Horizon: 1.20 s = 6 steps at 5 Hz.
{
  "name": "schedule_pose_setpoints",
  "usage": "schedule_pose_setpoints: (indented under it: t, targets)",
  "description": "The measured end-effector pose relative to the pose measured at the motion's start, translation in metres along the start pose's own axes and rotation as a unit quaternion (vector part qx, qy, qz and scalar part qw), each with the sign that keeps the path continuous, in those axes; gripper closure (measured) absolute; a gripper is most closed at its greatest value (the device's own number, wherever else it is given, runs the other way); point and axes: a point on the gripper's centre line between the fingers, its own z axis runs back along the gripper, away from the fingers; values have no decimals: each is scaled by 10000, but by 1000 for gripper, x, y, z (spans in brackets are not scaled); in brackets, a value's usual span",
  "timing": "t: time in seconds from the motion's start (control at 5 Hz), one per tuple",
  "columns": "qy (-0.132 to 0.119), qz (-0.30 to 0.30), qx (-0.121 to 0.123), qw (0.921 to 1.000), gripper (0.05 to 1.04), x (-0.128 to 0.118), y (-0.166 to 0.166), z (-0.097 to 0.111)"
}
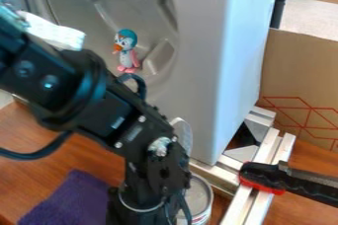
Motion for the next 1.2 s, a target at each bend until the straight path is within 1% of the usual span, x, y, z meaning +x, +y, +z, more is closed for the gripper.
schedule_pose_setpoints:
  t: [0.2, 0.4, 0.6, 0.8, 1.0, 1.2]
  targets:
    - [239, 242, 93, 9994, 88, 3, 0, -12]
    - [397, 326, 121, 9986, 88, 5, 0, -23]
    - [478, 365, 138, 9981, 88, 4, -2, -32]
    - [438, 446, 208, 9978, 146, 5, -6, -39]
    - [347, 638, 262, 9970, 427, -4, -3, -31]
    - [-141, 723, 50, 9973, 489, -6, 2, 3]
